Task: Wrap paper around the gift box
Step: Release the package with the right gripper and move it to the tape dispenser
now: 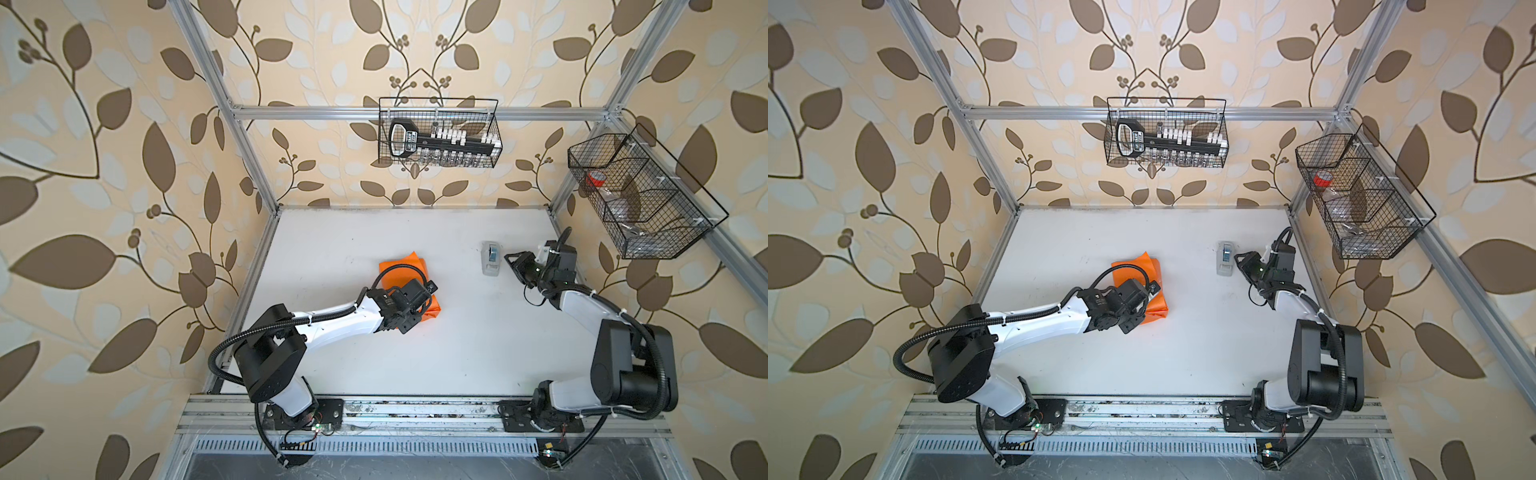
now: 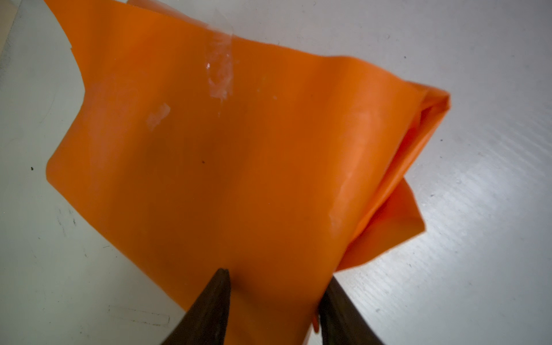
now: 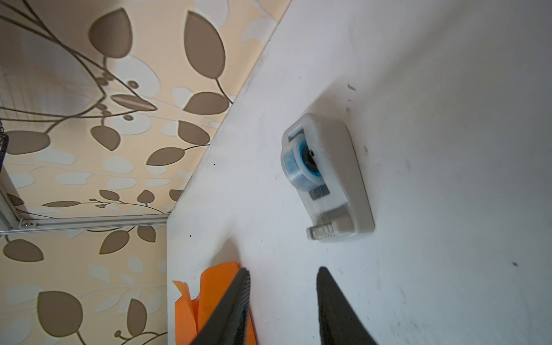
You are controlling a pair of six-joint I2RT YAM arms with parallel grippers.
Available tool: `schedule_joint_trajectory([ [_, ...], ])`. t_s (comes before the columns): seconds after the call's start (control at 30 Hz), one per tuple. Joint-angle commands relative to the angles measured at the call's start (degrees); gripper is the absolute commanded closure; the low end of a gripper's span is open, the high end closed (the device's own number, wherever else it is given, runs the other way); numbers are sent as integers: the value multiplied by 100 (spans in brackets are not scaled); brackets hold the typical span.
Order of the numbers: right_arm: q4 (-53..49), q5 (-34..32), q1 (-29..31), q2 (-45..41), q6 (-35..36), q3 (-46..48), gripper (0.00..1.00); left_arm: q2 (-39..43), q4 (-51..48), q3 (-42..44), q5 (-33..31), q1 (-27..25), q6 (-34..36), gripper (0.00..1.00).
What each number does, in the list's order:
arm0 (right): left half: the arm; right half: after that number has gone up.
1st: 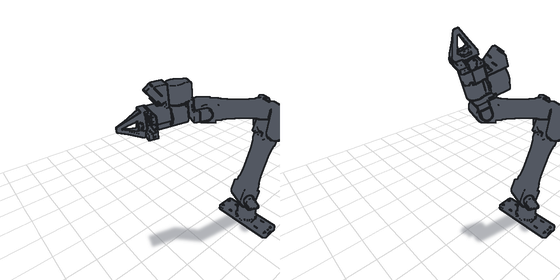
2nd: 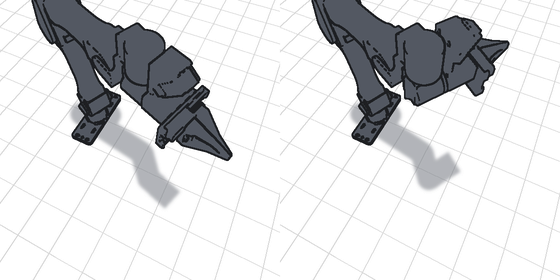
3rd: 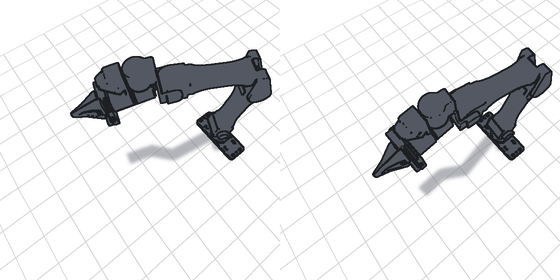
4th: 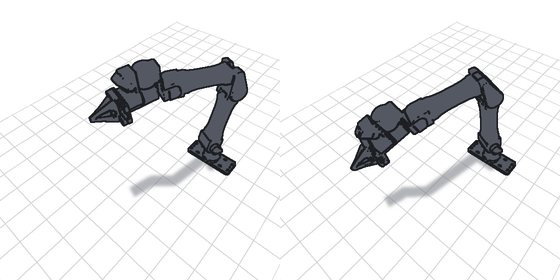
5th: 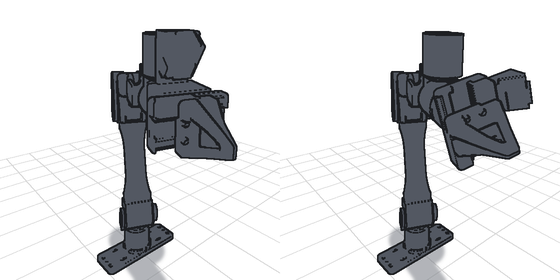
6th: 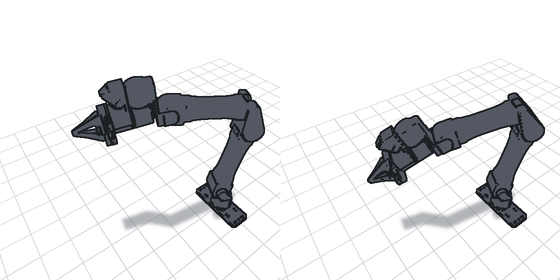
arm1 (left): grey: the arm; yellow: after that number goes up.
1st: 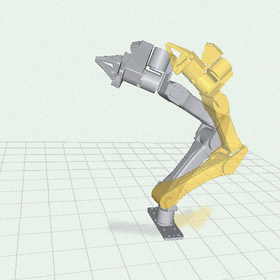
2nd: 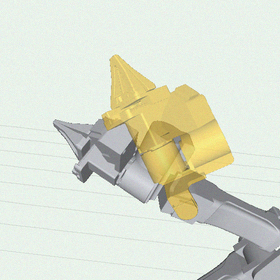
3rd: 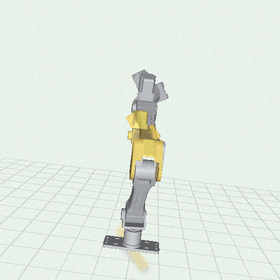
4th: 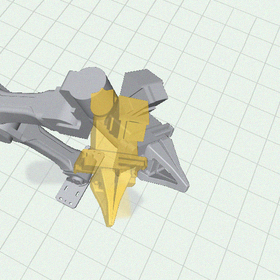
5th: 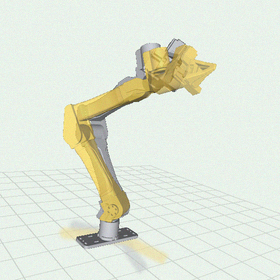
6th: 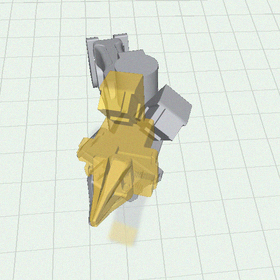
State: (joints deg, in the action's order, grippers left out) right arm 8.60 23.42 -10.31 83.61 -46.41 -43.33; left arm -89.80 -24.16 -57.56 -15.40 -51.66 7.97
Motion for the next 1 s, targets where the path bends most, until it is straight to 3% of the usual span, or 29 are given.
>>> schedule_joint_trajectory([
  [0.0, -364, 103, -15, 430, 530, -549, 64, -150, -143, -58, 252, 59, -166, 52],
  [0.17, -1193, 36, -7, 1115, 1154, -1377, 66, -134, -119, -34, 261, 67, -164, 52],
  [0.43, -1679, 190, 105, 1889, 1765, -1922, 66, -96, -89, -13, 292, 86, -161, 53],
  [0.97, -1521, 344, 266, 2460, 1851, -2155, 68, -65, -115, 26, 275, 86, -217, 53],
])
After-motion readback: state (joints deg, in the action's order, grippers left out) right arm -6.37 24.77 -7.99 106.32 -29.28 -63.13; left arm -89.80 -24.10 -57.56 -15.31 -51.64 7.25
